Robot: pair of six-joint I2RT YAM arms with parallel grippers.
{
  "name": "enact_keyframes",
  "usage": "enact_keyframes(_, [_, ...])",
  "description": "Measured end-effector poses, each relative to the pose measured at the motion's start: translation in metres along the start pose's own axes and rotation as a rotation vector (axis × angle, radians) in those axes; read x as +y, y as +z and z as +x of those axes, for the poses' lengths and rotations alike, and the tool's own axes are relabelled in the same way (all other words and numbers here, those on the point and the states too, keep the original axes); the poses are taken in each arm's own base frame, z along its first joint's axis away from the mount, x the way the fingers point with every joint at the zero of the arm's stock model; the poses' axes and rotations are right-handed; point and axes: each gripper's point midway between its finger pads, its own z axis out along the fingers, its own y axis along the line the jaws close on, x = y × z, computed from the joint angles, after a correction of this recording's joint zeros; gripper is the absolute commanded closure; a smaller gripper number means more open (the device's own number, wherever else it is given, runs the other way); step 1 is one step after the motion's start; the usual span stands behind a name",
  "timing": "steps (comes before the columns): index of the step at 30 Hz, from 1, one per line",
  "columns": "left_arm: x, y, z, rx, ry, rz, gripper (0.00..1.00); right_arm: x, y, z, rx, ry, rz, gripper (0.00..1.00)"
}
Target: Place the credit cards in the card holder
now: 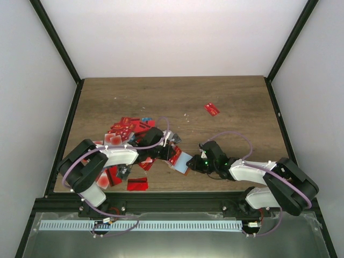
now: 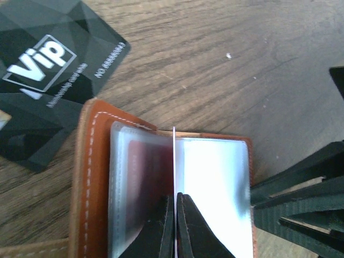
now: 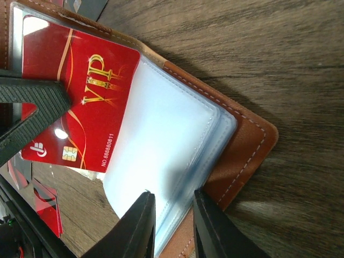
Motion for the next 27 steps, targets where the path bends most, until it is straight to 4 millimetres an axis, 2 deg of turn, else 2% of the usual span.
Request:
enact_keyframes(8, [0.006,-0.001,-0.001,-0.033,-0.017,-0.021,0.96,0.000,0.000,0.000,0.000,0.000,0.000,0.78])
enact_keyframes(27, [-0.008,-0.004,0.008,-0.018,-0.082,0.082,0.96,0.000,0.001,0.000,-0.004,-0.001,-0.004,0.78])
